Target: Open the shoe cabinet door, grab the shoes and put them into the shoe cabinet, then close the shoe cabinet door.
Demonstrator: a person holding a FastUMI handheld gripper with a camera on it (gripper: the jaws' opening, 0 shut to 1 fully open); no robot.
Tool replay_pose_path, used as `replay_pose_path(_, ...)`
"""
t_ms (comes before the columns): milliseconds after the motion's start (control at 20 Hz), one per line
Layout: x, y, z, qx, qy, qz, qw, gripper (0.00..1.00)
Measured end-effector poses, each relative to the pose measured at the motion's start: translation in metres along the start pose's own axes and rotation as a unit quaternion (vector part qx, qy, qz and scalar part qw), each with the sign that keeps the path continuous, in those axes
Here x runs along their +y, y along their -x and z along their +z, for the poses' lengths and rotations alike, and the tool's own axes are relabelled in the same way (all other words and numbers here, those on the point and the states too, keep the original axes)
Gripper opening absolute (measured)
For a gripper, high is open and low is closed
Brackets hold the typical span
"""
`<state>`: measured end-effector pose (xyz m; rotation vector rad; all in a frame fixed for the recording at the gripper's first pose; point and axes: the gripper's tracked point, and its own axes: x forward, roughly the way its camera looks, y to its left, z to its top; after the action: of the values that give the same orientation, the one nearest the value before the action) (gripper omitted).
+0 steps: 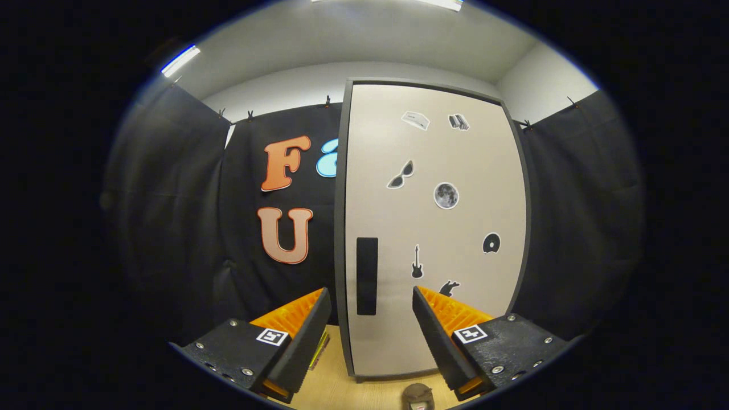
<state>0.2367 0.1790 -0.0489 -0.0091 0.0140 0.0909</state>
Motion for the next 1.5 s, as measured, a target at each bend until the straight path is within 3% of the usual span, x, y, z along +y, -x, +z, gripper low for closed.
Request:
replay_pose_path(50, 0.001, -0.010, 0.000, -0.001, 0.001, 0.000, 1.000, 0.86)
replay_pose_path(300, 0.005, -0.056, -0.015, 0.006, 0.011, 0.000, 1.000, 0.83)
replay_pose_path(600, 0.007, -0.093, -0.026, 0.014, 0.015, -0.004, 1.000, 0.71)
replay_pose_path(650, 0.007, -0.097, -0.027, 0.014, 0.016, -0.006, 1.000, 0.66)
replay_pose_path(850, 0.010, -0.105, -0.032, 0.019, 0.020, -0.008, 1.000, 0.46)
replay_pose_path(950, 0.010, -0.106, -0.033, 0.019, 0.019, -0.012, 1.000, 0.40)
replay_pose_path(1500, 0.010, -0.101, -0.038, 0.042, -0.014, 0.003, 0.999, 0.25)
